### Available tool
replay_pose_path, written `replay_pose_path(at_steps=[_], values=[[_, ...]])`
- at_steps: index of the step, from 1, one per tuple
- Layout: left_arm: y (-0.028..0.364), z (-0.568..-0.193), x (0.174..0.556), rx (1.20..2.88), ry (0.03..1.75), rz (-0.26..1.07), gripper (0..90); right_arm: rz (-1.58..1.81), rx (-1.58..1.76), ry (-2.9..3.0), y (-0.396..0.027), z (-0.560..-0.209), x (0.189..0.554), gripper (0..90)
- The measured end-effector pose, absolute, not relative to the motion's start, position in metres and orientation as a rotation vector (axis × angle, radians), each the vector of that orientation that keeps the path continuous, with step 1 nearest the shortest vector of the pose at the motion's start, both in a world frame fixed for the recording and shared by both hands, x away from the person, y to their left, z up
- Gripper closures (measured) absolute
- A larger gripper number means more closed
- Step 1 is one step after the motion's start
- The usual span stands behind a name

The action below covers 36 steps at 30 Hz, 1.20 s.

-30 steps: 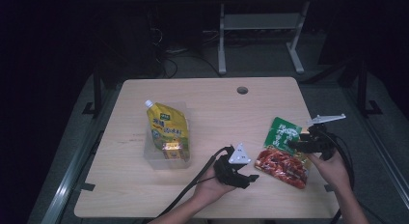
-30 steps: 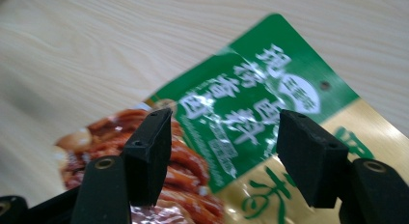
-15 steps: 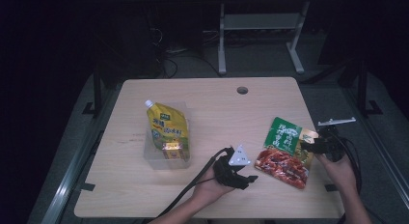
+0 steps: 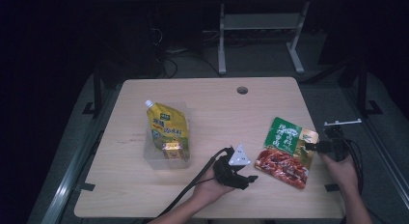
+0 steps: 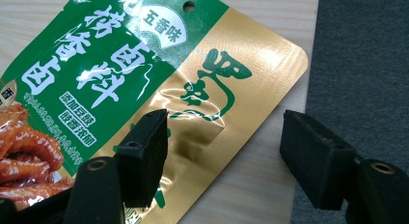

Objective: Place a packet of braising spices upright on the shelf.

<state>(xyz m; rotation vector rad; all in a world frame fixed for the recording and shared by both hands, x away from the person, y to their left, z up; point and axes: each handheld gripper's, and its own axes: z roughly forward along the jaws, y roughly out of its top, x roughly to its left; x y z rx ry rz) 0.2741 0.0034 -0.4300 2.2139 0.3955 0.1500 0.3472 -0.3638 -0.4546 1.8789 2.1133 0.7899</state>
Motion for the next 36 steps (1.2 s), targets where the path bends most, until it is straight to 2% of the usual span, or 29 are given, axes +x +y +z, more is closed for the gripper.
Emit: replay_pose_path(at_steps=[5, 17, 20, 29, 36], values=[[0.0039, -0.4300, 0.2748, 2.216, 0.396, 0.153, 42.3, 0.813, 1.893, 2.108, -0.3642, -0.4569, 0.3480, 34.2], [0.0061, -0.4312, 0.2771, 2.219, 0.415, 0.160, 42.8, 0.882, 1.924, 2.118, -0.3662, -0.4567, 0.3472, 49.6], [0.0057, -0.4326, 0.2786, 2.228, 0.414, 0.168, 42.8, 0.884, 1.932, 2.119, -0.3670, -0.4565, 0.3472, 49.0], [-0.0002, -0.4385, 0.2790, 2.245, 0.405, 0.157, 51.1, 0.893, 1.952, 2.107, -0.3717, -0.4565, 0.3475, 49.6], [-0.0001, -0.4369, 0.2791, 2.242, 0.405, 0.164, 50.8, 0.887, 1.941, 2.113, -0.3699, -0.4560, 0.3478, 49.5]])
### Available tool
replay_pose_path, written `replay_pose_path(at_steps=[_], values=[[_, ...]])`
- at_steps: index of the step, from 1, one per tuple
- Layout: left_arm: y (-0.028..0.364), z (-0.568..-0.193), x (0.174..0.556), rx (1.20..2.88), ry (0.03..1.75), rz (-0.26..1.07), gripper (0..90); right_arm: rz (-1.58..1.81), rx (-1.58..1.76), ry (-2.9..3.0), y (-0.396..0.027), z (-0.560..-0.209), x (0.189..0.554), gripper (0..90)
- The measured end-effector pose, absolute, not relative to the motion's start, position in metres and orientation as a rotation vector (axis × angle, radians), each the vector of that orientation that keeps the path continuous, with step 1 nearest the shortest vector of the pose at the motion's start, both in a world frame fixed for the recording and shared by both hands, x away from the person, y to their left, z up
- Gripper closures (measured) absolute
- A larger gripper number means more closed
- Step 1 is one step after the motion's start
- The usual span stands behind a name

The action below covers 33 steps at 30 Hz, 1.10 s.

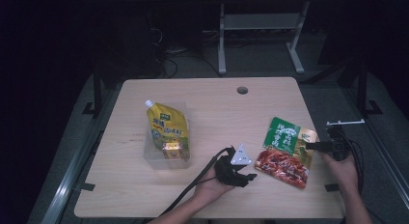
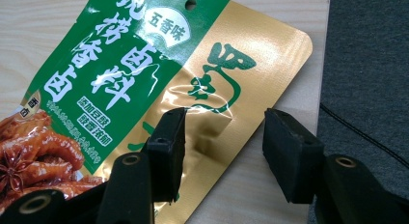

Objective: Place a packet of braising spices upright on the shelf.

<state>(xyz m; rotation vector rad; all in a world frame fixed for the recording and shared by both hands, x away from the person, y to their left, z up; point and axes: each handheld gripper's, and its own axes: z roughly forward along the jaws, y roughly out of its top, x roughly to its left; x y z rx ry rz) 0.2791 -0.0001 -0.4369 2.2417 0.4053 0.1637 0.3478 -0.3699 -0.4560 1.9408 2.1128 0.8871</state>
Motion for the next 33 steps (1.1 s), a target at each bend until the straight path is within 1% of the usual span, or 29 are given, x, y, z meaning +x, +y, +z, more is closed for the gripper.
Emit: replay_pose_path(at_steps=[3, 10, 11, 12, 13, 14, 15, 16, 17, 22, 23, 24, 25, 31, 33], values=[[-0.0003, -0.4365, 0.2790, 2.243, 0.407, 0.161, 50.8, 0.880, 1.952, 2.105, -0.3681, -0.4546, 0.3478, 49.3], [-0.0005, -0.4368, 0.2795, 2.240, 0.413, 0.162, 50.7, 0.868, 1.944, 2.119, -0.3664, -0.4555, 0.3488, 54.0], [-0.0001, -0.4366, 0.2806, 2.245, 0.410, 0.165, 50.6, 0.879, 1.945, 2.122, -0.3661, -0.4556, 0.3483, 57.0], [-0.0001, -0.4366, 0.2806, 2.245, 0.410, 0.165, 50.4, 0.879, 1.945, 2.122, -0.3661, -0.4556, 0.3483, 57.0], [-0.0003, -0.4373, 0.2812, 2.251, 0.414, 0.166, 50.2, 0.873, 1.943, 2.130, -0.3651, -0.4557, 0.3479, 61.0], [-0.0003, -0.4373, 0.2812, 2.251, 0.414, 0.166, 49.9, 0.873, 1.943, 2.130, -0.3651, -0.4557, 0.3479, 61.0], [-0.0012, -0.4388, 0.2812, 2.252, 0.420, 0.167, 49.6, 0.880, 1.940, 2.137, -0.3653, -0.4563, 0.3473, 64.9], [-0.0012, -0.4388, 0.2812, 2.252, 0.420, 0.167, 49.5, 0.880, 1.940, 2.137, -0.3653, -0.4563, 0.3473, 64.9], [-0.0017, -0.4395, 0.2814, 2.254, 0.426, 0.167, 49.4, 0.895, 1.947, 2.139, -0.3658, -0.4569, 0.3469, 67.7], [-0.0025, -0.4397, 0.2821, 2.252, 0.430, 0.168, 49.4, 0.899, 1.959, 2.144, -0.3661, -0.4566, 0.3465, 68.7], [-0.0026, -0.4399, 0.2823, 2.255, 0.428, 0.171, 49.4, 0.894, 1.966, 2.149, -0.3661, -0.4566, 0.3461, 72.1], [-0.0026, -0.4399, 0.2823, 2.255, 0.428, 0.171, 49.3, 0.894, 1.966, 2.149, -0.3661, -0.4566, 0.3461, 72.1], [-0.0023, -0.4399, 0.2829, 2.259, 0.429, 0.176, 49.1, 0.900, 1.967, 2.157, -0.3661, -0.4571, 0.3459, 75.2], [-0.0028, -0.4411, 0.2836, 2.259, 0.439, 0.183, 48.7, 0.915, 1.968, 2.193, -0.3635, -0.4571, 0.3460, 75.9], [-0.0029, -0.4412, 0.2835, 2.260, 0.438, 0.185, 48.2, 0.919, 1.977, 2.223, -0.3620, -0.4563, 0.3460, 74.3]])
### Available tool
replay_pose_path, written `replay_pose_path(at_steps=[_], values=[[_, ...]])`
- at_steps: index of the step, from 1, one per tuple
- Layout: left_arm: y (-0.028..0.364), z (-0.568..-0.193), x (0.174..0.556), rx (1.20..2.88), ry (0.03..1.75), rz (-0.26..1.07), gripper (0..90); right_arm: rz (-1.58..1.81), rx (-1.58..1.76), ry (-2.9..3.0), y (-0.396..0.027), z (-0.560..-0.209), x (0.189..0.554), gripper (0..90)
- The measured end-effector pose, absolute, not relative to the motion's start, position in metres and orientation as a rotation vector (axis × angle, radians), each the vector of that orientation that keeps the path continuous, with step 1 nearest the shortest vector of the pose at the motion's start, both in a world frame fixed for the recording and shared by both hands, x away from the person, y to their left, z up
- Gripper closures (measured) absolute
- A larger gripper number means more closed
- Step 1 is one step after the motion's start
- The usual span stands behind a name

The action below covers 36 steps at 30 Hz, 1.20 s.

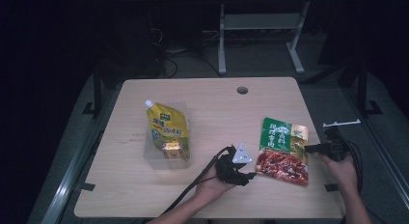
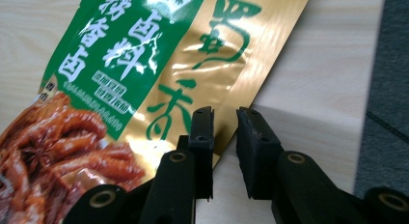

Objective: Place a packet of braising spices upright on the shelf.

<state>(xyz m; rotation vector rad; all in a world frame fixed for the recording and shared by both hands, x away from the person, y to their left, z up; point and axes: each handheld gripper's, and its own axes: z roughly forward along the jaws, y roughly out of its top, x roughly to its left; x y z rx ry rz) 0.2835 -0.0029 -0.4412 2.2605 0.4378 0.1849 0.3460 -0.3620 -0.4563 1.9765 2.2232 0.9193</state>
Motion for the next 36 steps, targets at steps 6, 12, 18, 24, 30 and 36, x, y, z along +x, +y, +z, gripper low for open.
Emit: replay_pose_path(at_steps=[6, 12, 18, 24, 30, 36], values=[[-0.002, -0.440, 0.284, 2.262, 0.440, 0.193, 47.7, 0.944, 1.983, 2.278, -0.364, -0.457, 0.345, 75.2], [-0.002, -0.440, 0.284, 2.263, 0.443, 0.203, 46.5, 0.954, 1.945, 2.324, -0.356, -0.457, 0.342, 75.8], [-0.001, -0.440, 0.284, 2.264, 0.453, 0.205, 46.1, 0.967, 1.896, 2.372, -0.349, -0.456, 0.339, 75.7], [0.003, -0.441, 0.287, 2.265, 0.478, 0.223, 44.1, 0.975, 1.874, 2.414, -0.337, -0.454, 0.337, 75.1], [0.008, -0.442, 0.289, 2.270, 0.491, 0.237, 42.9, 0.977, 1.834, 2.455, -0.325, -0.452, 0.336, 74.9], [0.013, -0.445, 0.292, 2.271, 0.523, 0.233, 41.1, 1.008, 1.748, 2.549, -0.301, -0.451, 0.333, 74.7]])
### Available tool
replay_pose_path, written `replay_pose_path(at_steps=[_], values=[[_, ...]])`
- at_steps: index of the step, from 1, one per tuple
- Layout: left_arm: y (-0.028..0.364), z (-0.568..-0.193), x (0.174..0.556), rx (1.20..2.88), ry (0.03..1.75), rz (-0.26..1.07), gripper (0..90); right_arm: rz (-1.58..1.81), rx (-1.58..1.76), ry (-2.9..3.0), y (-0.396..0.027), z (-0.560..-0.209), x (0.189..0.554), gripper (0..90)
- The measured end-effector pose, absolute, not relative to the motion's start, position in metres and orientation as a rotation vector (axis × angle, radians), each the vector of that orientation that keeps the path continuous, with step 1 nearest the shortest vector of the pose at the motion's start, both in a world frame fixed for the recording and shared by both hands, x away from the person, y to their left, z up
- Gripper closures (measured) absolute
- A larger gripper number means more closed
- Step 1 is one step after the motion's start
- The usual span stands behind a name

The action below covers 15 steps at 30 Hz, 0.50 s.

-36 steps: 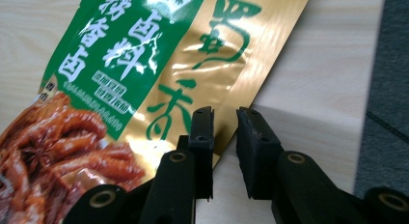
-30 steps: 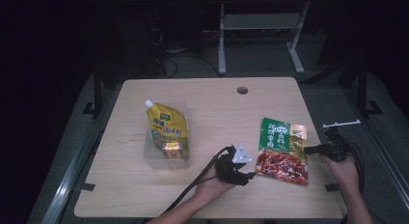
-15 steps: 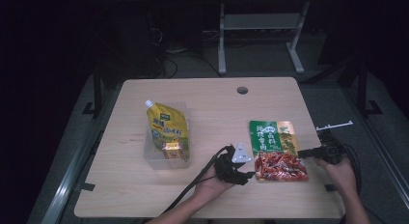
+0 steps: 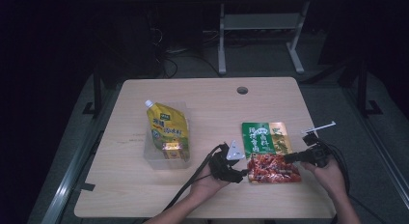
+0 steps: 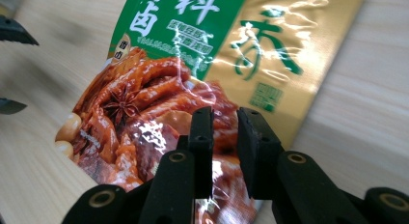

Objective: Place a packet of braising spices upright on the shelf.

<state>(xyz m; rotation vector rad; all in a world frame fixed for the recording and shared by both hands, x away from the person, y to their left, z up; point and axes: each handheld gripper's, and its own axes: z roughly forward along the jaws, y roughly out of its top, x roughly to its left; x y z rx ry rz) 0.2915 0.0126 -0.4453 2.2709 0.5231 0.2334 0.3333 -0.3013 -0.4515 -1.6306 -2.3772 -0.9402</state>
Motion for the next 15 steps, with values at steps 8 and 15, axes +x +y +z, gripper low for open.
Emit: replay_pose_path(at_steps=[8, 15], values=[[0.009, -0.447, 0.288, 2.267, 0.500, 0.219, 43.9, -0.926, -1.758, -2.416, -0.305, -0.443, 0.350, 66.1], [0.001, -0.452, 0.285, 2.267, 0.458, 0.192, 59.0, -0.882, -1.800, -2.399, -0.312, -0.445, 0.353, 68.3]])
